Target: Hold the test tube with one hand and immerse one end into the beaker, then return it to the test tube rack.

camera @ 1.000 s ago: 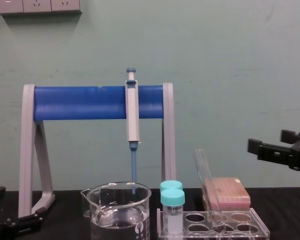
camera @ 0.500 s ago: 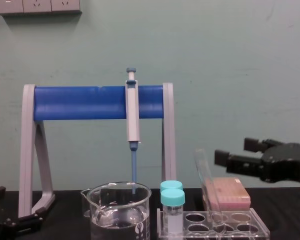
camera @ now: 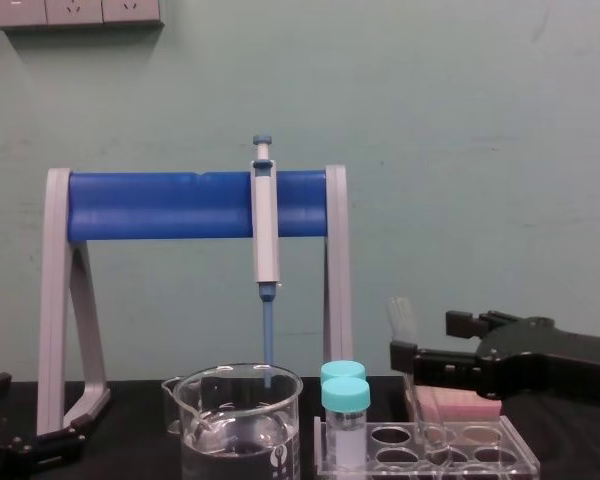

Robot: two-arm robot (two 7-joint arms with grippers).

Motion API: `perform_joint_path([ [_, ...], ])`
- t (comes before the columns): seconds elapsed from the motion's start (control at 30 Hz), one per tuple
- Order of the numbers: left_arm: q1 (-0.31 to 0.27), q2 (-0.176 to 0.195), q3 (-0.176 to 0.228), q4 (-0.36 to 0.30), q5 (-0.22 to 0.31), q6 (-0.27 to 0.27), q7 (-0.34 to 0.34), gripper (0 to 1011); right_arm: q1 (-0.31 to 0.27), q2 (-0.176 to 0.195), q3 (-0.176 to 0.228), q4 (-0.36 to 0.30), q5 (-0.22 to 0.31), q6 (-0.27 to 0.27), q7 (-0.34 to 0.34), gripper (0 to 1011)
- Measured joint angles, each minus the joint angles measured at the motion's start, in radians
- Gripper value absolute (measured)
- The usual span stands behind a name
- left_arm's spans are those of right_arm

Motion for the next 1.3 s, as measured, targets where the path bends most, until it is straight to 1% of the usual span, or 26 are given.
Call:
perform_joint_path([
  [0.07, 0.0, 0.0, 0.0, 0.0, 0.0, 0.0, 0.0, 1000, 0.015, -0.012, -0.006, 0.026, -0.009, 0.003, 0.008, 1002],
  [0.27, 0.0, 0.0, 0.0, 0.0, 0.0, 0.0, 0.0, 1000, 0.039, -0.032, -0.016, 0.064, -0.021, 0.005, 0.016, 1002],
  [0.4, 0.0, 0.0, 0.0, 0.0, 0.0, 0.0, 0.0, 1000, 0.066, -0.055, -0.025, 0.106, -0.039, 0.007, 0.016, 1002],
  [0.7, 0.0, 0.0, 0.0, 0.0, 0.0, 0.0, 0.0, 1000, 0.097, -0.086, -0.028, 0.15, -0.054, 0.003, 0.018, 1000],
  [0.93, 0.0, 0.0, 0.0, 0.0, 0.0, 0.0, 0.0, 1000, 0.104, -0.099, -0.027, 0.161, -0.068, 0.003, 0.01, 1000],
  [1.3, 0.0, 0.0, 0.0, 0.0, 0.0, 0.0, 0.0, 1000, 0.104, -0.099, -0.028, 0.161, -0.072, 0.005, 0.006, 1002],
])
